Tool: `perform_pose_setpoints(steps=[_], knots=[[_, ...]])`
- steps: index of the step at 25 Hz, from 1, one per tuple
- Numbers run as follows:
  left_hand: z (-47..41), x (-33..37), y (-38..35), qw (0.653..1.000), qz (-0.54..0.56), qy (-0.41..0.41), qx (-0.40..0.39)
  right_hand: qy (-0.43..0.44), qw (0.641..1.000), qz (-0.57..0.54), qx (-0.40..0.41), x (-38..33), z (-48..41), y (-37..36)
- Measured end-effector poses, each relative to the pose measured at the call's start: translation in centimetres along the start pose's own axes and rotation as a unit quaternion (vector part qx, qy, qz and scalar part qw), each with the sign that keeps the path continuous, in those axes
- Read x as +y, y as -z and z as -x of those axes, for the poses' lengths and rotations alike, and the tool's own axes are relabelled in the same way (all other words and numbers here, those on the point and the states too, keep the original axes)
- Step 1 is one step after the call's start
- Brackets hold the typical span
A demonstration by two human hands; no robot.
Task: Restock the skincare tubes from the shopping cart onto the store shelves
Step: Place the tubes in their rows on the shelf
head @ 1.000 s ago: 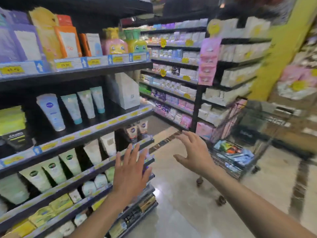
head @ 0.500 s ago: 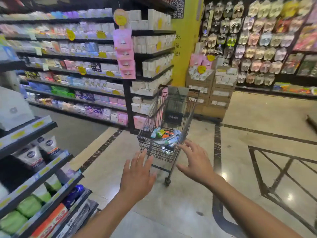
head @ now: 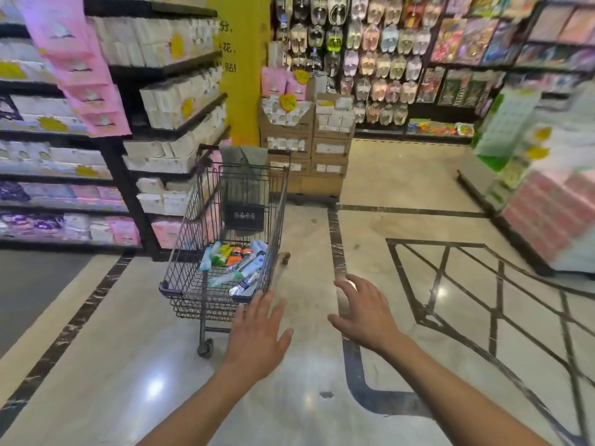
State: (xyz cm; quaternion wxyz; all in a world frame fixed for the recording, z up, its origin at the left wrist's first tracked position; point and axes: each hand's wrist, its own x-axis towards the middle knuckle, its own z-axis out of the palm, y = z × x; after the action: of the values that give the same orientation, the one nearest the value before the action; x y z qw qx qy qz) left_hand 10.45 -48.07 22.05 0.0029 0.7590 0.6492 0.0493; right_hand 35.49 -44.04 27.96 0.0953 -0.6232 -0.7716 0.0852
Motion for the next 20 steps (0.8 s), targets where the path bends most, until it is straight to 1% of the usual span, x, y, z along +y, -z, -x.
perform_pose_setpoints(steps=[3,5,12,15,20], knots=[[-5.2,-1.1,-1.7,0.999,-0.008,-0.029,-0.017,-0.025,1.0,0.011,-0.008,1.3,-4.2,-1.0],[-8.2,-1.7,-2.4,0.999,-0.002,-0.032,-0.023,-0.034,0.999,0.014,-0.013,2.2,-6.8,-1.5],[-19.6,-3.9,-4.9,0.998,0.015,-0.04,-0.04,-0.033,0.999,0.005,-0.042,5.5,-18.0,-3.5],[-24.7,-4.6,-6.4,0.998,0.009,-0.024,-0.057,-0.009,0.998,0.005,-0.058,7.4,-23.9,-4.5],[-33.4,-5.5,-7.8,0.997,0.005,0.036,-0.071,0.074,0.993,0.024,-0.086,10.2,-36.0,-4.5]])
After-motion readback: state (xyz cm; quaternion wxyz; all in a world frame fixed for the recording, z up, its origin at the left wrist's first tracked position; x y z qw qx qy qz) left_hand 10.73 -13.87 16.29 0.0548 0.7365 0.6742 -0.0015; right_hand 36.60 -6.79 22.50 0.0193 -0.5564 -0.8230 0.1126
